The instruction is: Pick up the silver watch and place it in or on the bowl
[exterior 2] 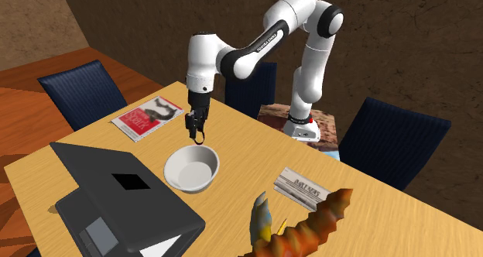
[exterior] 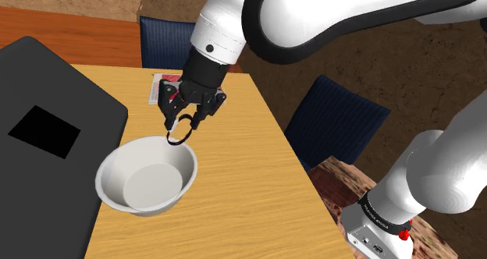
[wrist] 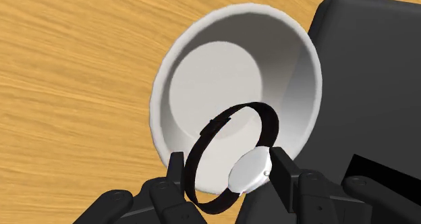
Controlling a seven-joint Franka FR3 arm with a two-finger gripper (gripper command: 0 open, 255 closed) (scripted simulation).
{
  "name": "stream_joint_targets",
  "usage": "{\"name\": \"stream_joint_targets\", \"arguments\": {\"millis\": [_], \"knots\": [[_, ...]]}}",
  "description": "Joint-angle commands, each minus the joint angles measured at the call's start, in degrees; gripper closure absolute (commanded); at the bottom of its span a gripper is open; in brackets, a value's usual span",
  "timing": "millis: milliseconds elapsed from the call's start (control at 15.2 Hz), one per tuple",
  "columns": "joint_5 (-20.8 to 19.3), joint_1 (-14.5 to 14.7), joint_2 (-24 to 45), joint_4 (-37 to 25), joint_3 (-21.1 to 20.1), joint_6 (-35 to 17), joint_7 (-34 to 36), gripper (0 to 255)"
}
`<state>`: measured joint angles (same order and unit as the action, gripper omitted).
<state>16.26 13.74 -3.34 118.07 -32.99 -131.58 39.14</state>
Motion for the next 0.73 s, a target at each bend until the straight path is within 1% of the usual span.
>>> {"name": "stream_joint_targets", "arguments": {"millis": [0,198,264,660], "knots": [[-4.20,0.67,4.72,-4.39,-1.48,-0.37,4.29,255],[-10.82,3.09,11.79,-11.67,-2.44,0.29,10.51,255],[-11.61,3.64,12.68,-12.66,-2.32,0.46,11.24,255],[-12.38,4.01,14.19,-9.63,-2.06,-3.86,11.25,255]]}}
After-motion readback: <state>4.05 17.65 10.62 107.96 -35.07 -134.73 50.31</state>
